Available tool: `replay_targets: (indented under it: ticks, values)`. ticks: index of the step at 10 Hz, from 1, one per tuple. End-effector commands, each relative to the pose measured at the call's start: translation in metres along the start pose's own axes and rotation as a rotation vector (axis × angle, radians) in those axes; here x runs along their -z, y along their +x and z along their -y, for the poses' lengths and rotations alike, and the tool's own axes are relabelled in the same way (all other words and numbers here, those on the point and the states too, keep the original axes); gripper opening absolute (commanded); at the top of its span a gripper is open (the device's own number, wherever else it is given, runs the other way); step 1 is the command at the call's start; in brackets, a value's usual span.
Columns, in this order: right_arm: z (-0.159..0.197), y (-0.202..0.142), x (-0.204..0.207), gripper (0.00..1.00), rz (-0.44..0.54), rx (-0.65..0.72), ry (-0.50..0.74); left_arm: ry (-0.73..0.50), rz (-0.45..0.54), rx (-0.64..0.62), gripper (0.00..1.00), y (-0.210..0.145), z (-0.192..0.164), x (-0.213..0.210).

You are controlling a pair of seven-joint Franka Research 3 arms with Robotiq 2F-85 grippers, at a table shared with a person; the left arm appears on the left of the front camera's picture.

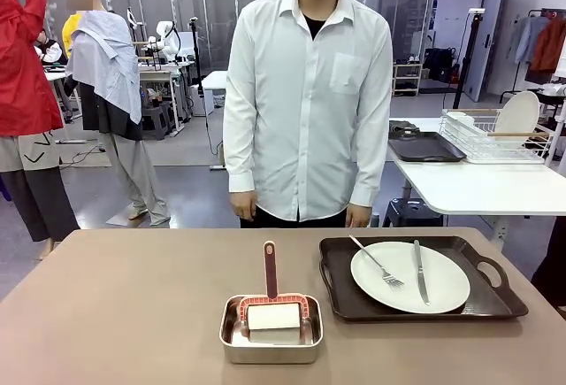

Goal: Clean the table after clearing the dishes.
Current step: When the right (or left) Handle tray is removed, use the right hand (or left hand) to clean the right (or left) side of the table with the Lint Roller.

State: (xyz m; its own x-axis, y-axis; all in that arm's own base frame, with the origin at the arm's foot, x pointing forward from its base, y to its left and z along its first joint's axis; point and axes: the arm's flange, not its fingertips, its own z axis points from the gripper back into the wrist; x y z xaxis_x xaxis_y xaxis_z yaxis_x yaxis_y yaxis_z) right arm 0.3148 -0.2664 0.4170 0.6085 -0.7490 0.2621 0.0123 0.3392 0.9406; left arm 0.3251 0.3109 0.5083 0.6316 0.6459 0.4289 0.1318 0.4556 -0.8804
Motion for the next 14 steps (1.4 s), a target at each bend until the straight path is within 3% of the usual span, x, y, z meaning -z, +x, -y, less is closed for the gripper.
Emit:
replay_targets:
  ticks: [1, 2, 14]
  values:
    - [0.0, -0.002, -0.003, 1.0, 0.003, -0.006, 0.007, 0.07, 0.08, -0.001, 1.0, -0.014, -0.006, 0.014]
    - [0.0, -0.002, -0.003, 1.0, 0.003, -0.006, 0.007, 0.0, 0.0, 0.0, 1.0, 0.0, 0.0, 0.0]
    - [0.0, -0.002, -0.003, 1.0, 0.003, -0.006, 0.007, 0.0, 0.0, 0.0, 1.0, 0.0, 0.0, 0.0]
